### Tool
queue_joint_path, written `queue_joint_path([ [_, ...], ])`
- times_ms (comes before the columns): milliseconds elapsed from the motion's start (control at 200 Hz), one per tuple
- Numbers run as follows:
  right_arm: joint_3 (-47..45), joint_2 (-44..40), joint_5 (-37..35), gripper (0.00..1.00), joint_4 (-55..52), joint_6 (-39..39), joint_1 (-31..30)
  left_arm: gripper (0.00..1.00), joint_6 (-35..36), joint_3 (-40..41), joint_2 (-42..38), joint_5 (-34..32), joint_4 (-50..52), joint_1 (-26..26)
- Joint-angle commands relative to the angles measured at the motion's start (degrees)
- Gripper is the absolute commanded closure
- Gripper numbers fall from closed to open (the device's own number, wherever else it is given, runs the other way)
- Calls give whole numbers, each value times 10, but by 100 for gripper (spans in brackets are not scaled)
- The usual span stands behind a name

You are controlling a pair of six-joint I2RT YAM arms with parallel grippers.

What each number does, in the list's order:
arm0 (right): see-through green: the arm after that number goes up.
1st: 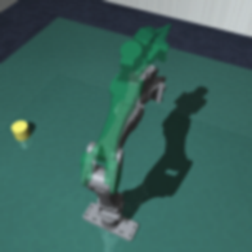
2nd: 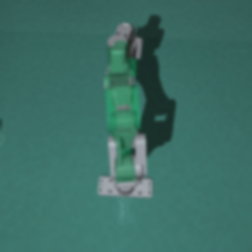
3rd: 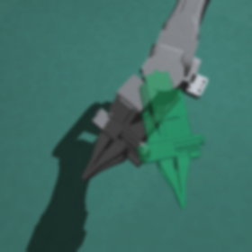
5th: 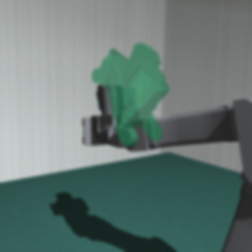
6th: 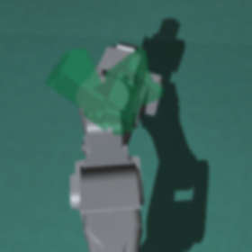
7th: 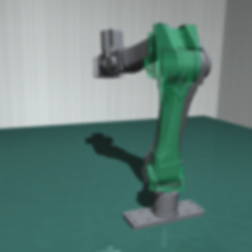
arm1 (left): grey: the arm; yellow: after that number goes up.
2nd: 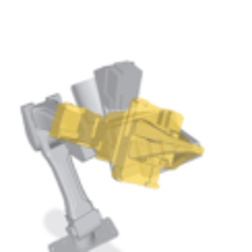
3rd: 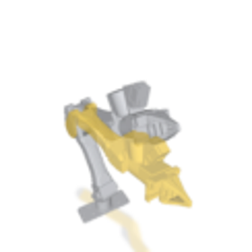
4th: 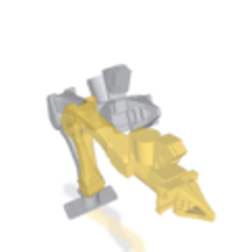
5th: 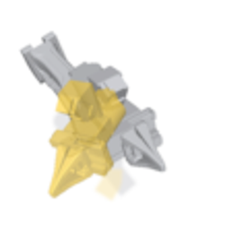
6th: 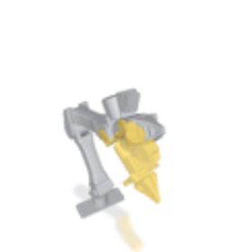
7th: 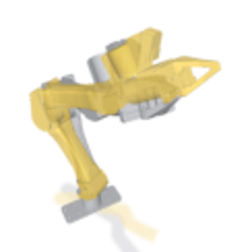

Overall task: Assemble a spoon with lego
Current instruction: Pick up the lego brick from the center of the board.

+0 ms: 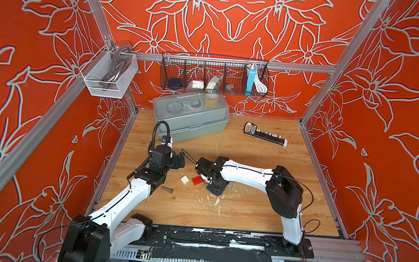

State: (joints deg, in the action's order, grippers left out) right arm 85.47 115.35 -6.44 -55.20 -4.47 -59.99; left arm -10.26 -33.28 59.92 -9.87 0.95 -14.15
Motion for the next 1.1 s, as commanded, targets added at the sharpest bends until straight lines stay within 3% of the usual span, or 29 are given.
queue_joint_path([
  [0, -7, -4, -5, 58, -16, 23, -3, 2, 3, -8, -1, 0, 5, 3],
  [190, -2, 4, -4, 55, -10, 27, -3, 2, 3, -7, -6, -2, 8, 2],
  [540, -5, 1, -14, 77, -9, 56, -3, 2, 2, -5, -7, -4, 6, 3],
  [871, -2, 1, -3, 53, -1, 44, 0, 2, 2, -5, -8, -3, 7, 3],
  [1096, -1, 13, 2, 53, 6, 45, 2, 2, 2, -4, -4, -2, 8, 2],
])
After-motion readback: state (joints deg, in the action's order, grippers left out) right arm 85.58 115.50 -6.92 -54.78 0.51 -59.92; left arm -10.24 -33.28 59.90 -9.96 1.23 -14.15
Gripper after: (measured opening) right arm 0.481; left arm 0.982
